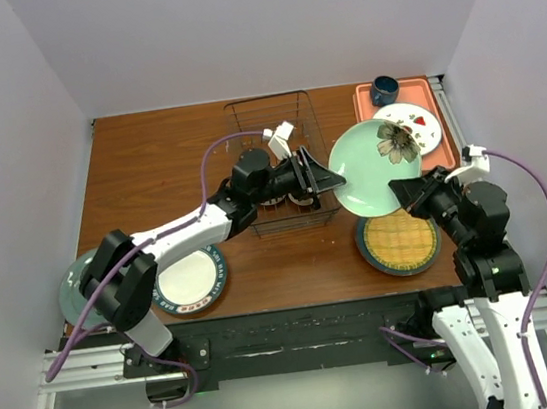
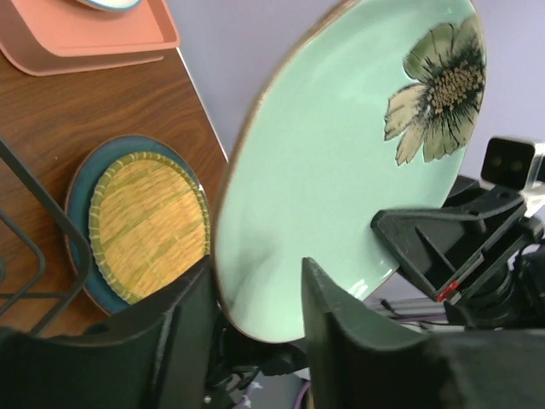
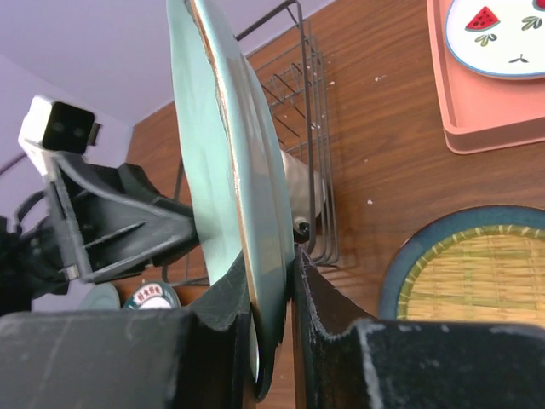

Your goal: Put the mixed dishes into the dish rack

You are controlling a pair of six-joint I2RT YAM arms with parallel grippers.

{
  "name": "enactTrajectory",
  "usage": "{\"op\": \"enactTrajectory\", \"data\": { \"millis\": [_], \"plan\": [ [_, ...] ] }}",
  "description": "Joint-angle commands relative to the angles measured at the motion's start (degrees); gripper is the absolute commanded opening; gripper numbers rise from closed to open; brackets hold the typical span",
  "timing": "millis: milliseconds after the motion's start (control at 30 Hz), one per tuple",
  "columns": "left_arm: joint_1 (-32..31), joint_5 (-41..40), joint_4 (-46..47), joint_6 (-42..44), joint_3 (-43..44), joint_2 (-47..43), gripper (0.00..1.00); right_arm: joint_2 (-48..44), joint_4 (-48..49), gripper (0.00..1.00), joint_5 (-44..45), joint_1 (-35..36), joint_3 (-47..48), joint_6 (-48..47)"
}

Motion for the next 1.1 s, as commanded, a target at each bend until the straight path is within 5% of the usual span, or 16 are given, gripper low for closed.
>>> {"op": "enactTrajectory", "data": {
  "millis": [0, 333, 367, 533, 700, 1067],
  "plan": [
    [-0.9, -0.3, -0.6, 6.2, 2.1, -7.6, 0.55, 2.9, 5.5, 0.0, 2.1, -0.2, 5.2, -1.5],
    [-0.8, -30.6, -28.2, 23.7, 1.7, -21.0, 0.77, 16.1, 11.1, 0.0, 8.9, -0.2, 11.5, -1.7],
    [-0.8, -32.2, -29.4, 24.4, 1.4, -23.2, 0.86, 19.5, 12.3, 0.0, 9.4, -0.2, 12.1, -1.7],
    [-0.6, -39.6, -38.1, 30.4, 2.5, -27.1, 0.95, 26.8, 15.7, 0.0, 12.1, 1.1, 17.7, -2.1],
    [1.4, -41.8, -41.5, 33.8, 1.8, -28.9, 1.0, 37.1, 14.5, 0.0, 28.5, 13.9, 27.7, -7.5],
    [10.8, -37.3, -43.4, 35.1, -2.6, -32.9, 1.0, 59.3, 17.9, 0.0, 43.4, 26.0, 46.6, -17.6]
  ]
}}
